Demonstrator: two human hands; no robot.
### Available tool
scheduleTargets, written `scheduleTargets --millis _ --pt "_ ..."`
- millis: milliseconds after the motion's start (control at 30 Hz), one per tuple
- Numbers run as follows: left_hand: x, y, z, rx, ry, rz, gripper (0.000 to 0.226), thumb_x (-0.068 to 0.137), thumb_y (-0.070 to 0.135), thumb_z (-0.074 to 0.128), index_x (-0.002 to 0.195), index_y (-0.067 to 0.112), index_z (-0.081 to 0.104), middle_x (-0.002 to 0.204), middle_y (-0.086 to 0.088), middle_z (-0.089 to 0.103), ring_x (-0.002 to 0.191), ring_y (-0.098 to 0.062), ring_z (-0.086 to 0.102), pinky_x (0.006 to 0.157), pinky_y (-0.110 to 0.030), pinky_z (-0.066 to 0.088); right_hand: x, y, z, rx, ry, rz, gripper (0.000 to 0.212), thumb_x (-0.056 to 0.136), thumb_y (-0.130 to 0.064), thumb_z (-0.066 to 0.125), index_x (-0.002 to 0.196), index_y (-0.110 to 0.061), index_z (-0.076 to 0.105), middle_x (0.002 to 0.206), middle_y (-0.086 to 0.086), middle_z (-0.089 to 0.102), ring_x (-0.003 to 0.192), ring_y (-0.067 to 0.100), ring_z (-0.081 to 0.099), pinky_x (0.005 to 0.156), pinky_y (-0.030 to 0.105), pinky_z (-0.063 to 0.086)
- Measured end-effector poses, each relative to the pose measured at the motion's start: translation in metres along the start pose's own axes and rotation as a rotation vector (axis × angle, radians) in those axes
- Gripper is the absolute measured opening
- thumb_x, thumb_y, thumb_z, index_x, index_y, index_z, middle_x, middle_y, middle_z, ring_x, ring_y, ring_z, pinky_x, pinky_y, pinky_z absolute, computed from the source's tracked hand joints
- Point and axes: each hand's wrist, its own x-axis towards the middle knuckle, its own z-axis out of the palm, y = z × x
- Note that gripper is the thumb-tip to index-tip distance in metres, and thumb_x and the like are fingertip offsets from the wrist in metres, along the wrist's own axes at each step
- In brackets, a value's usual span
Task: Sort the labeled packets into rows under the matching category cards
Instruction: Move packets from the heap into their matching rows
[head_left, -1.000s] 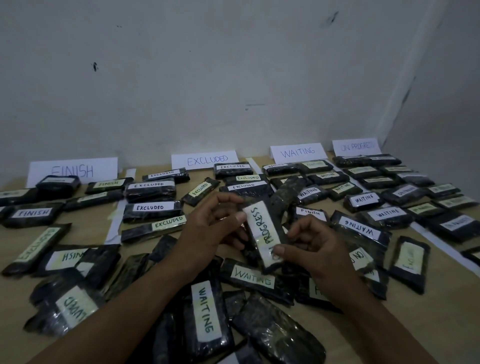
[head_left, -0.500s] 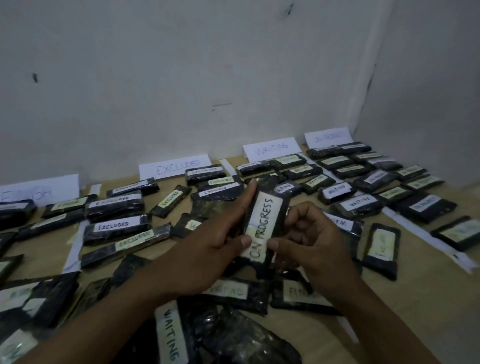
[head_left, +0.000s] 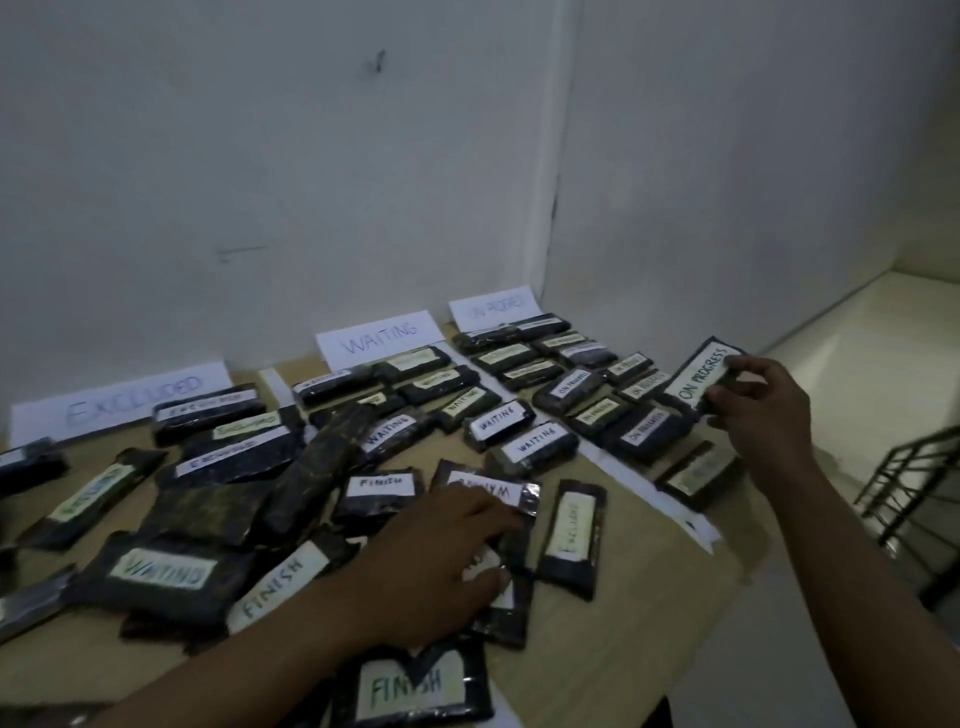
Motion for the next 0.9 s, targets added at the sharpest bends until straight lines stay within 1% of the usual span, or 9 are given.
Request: scheduleTargets --millis 100,200,300,433,500,600,733,800,900 --pt "-0.001 -0.007 0.015 -0.025 0.037 -0.015 0.04 0.093 0.049 0.046 0.13 0.035 0.053 0.133 0.021 0.043 0.121 0.005 0.031 0.095 -0.005 0.016 0.044 0.031 -0.004 -0.207 0.071 0.07 0.035 0.077 -0.002 0.068 0.106 -0.022 0.063 0.11 0.016 0.067 0.092 0.032 0.066 0.08 0.041 0.055" --pt "-0.004 -0.012 0.021 -0.05 0.05 -0.028 0.041 0.091 0.055 0.042 0.126 0.037 0.056 0.132 0.026 0.043 0.124 0.007 0.031 0.099 -0.01 0.019 0.063 0.049 0.0 -0.392 0.072 0.108 0.036 0.078 -0.007 0.066 0.113 -0.016 0.063 0.117 0.009 0.063 0.105 0.027 0.061 0.086 0.031 0.046" --pt "-0.003 -0.014 0.022 -0.057 0.064 -0.023 0.041 0.091 0.055 0.042 0.125 0.038 0.056 0.131 0.027 0.043 0.124 0.009 0.03 0.101 -0.013 0.022 0.074 0.061 0.005 -0.551 -0.007 0.104 0.036 0.082 -0.011 0.064 0.118 -0.009 0.063 0.125 0.015 0.06 0.113 0.031 0.057 0.097 0.036 0.043" --pt "-0.003 -0.013 0.022 -0.054 0.069 -0.024 0.042 0.09 0.054 0.041 0.123 0.035 0.059 0.129 0.024 0.046 0.122 0.005 0.034 0.102 -0.018 0.027 0.079 0.062 0.007 -0.692 -0.124 0.08 0.034 0.089 -0.015 0.058 0.122 -0.006 0.061 0.131 0.017 0.056 0.118 0.034 0.053 0.102 0.04 0.04" --pt "-0.003 -0.013 0.022 -0.054 0.069 -0.026 0.042 0.09 0.054 0.041 0.122 0.035 0.059 0.128 0.024 0.046 0.121 0.005 0.035 0.101 -0.019 0.028 0.079 0.061 0.006 -0.728 -0.162 0.07 0.034 0.09 -0.017 0.057 0.123 -0.007 0.06 0.131 0.017 0.055 0.118 0.034 0.052 0.102 0.04 0.04" --pt "-0.002 -0.013 0.022 -0.052 0.076 -0.023 0.041 0.089 0.054 0.042 0.121 0.036 0.059 0.127 0.025 0.047 0.12 0.006 0.035 0.101 -0.018 0.027 0.077 0.061 0.006 -0.798 -0.21 0.045 0.036 0.091 -0.023 0.057 0.123 -0.007 0.06 0.131 0.015 0.056 0.12 0.032 0.051 0.1 0.035 0.037" --pt "-0.002 -0.012 0.02 -0.062 0.064 -0.027 0.043 0.088 0.055 0.042 0.122 0.036 0.059 0.127 0.025 0.047 0.119 0.008 0.034 0.101 -0.017 0.027 0.073 0.06 0.005 -0.829 -0.178 -0.015 0.038 0.093 -0.024 0.056 0.126 -0.006 0.058 0.133 0.016 0.056 0.123 0.032 0.049 0.101 0.034 0.035" --pt "-0.002 -0.011 0.016 -0.081 0.056 -0.022 0.039 0.089 0.053 0.047 0.122 0.034 0.06 0.126 0.024 0.05 0.117 0.008 0.036 0.101 -0.016 0.029 0.065 0.056 0.007 -0.811 -0.121 -0.072 0.036 0.092 -0.025 0.056 0.123 -0.008 0.06 0.129 0.018 0.058 0.118 0.034 0.052 0.097 0.036 0.039" --pt "-0.002 -0.006 0.003 -0.2 0.054 -0.054 0.026 0.093 0.042 0.054 0.118 0.034 0.06 0.115 0.023 0.055 0.107 0.008 0.046 0.092 -0.012 0.037 0.034 0.037 0.017 -0.808 -0.104 -0.204 0.027 0.09 -0.029 0.057 0.11 -0.014 0.065 0.112 0.016 0.064 0.101 0.032 0.058 0.082 0.034 0.043"
